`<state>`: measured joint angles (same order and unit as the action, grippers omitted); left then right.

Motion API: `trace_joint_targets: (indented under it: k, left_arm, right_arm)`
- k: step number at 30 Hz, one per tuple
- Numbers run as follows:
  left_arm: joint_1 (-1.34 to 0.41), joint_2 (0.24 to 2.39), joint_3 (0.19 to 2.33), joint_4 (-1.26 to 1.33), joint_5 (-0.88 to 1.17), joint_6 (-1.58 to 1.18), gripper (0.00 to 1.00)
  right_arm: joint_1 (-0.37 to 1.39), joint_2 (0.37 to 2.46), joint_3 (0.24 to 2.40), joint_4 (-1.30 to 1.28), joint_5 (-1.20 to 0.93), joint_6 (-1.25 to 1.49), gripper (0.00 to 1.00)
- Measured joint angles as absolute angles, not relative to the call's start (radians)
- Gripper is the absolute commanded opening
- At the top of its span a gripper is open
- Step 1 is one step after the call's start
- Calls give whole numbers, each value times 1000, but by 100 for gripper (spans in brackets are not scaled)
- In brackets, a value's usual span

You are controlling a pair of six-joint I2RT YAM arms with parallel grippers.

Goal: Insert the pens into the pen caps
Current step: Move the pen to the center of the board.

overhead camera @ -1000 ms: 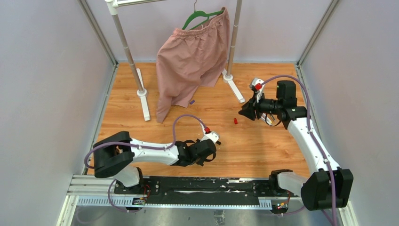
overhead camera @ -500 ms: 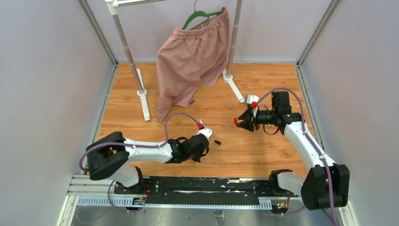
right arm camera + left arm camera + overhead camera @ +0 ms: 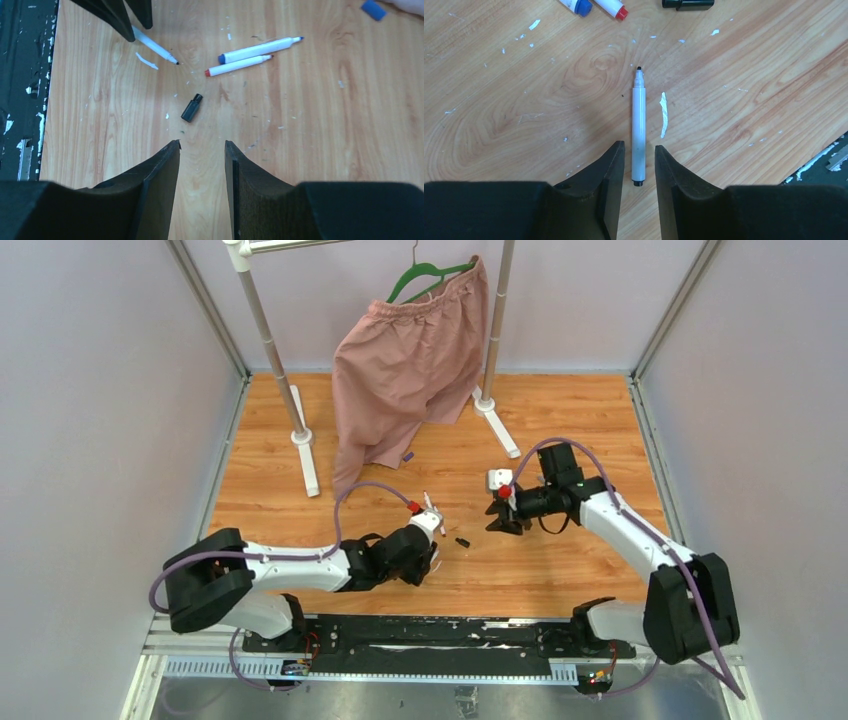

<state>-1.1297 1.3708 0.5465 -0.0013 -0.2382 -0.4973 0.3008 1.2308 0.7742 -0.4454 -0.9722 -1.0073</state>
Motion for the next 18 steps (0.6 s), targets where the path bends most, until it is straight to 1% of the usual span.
trace_joint_targets:
  k: [7, 14, 18]
  left_arm:
    - [-1121, 1293, 496, 49, -228, -505, 44]
    - [-1114, 1193, 437, 93, -226, -505, 46]
    - [-1114, 1122, 396, 123, -228, -501, 47]
  right_arm:
    - [418, 1335, 774, -448, -907, -1016, 44]
    - [532, 1444, 791, -451, -780, -968, 44]
    - [583, 1500, 830, -450, -695, -914, 47]
